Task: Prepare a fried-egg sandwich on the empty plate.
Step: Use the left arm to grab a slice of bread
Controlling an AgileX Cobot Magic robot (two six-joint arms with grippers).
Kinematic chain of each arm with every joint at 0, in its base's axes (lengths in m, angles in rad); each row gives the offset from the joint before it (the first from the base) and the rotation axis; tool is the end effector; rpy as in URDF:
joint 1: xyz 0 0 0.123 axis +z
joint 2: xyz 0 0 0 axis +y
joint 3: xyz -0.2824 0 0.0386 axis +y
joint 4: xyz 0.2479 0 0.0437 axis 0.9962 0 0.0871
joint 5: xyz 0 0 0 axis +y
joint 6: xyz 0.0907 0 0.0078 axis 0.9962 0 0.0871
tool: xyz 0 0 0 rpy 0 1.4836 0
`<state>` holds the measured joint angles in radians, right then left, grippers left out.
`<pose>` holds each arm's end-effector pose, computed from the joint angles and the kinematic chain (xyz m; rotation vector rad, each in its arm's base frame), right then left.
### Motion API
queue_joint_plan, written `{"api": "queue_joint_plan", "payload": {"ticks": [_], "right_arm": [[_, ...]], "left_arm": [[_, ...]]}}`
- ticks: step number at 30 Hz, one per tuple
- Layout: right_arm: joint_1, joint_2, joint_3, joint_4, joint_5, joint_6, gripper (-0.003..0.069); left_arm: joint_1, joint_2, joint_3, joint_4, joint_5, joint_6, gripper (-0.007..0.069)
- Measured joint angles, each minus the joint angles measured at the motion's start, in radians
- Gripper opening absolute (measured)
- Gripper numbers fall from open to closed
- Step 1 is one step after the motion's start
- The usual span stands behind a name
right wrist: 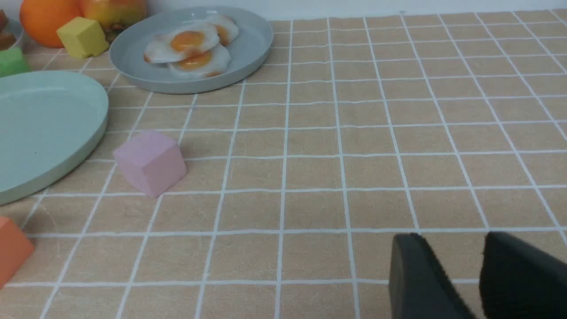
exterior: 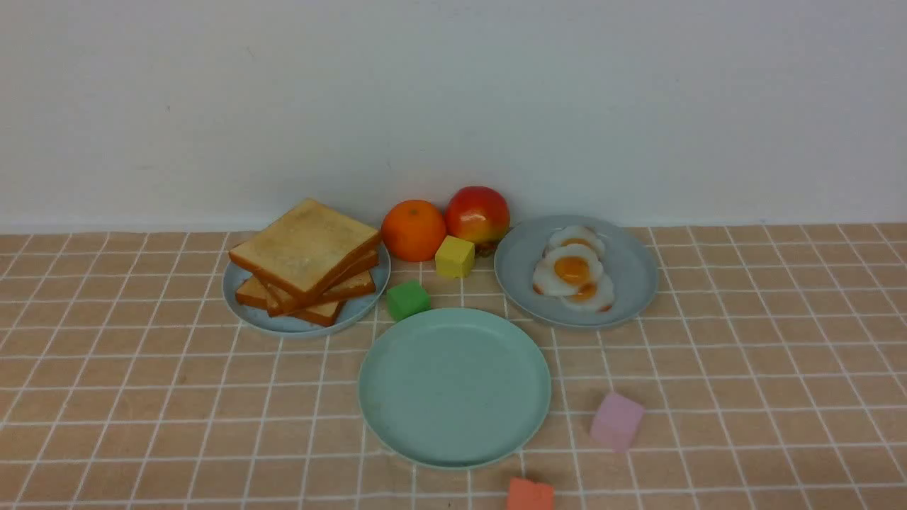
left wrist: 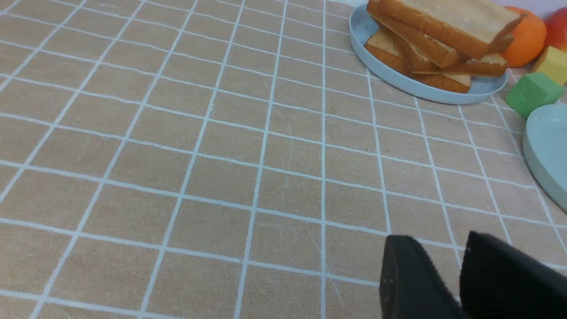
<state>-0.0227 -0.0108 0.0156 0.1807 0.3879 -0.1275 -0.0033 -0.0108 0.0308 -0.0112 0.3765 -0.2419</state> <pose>0.0522 0.0050 0.1741 0.0117 1.8705 0.0756 0.0526 -0.0005 0.1695 -0.2312 1.8698 -0.1792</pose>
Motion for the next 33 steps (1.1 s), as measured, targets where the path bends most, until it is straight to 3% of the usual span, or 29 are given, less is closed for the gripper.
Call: {"api": "queue_joint_plan", "payload": {"ticks": [18,28,33], "right_arm": [[0.000,0.000,0.000,0.000,0.000,0.000,0.0239],[0.000,0.000,0.000,0.000,0.000,0.000,0.0239],[0.000,0.000,0.000,0.000,0.000,0.000,0.0239]], "left_arm": [[0.000,0.000,0.000,-0.011,-0.024,-0.006,0.0198],[0.000,0.000,0.000,-0.484,-0.358,-0.302,0.0207],[0.000,0.000,-0.002,-0.537,-0.409,-0.320,0.0205]]}}
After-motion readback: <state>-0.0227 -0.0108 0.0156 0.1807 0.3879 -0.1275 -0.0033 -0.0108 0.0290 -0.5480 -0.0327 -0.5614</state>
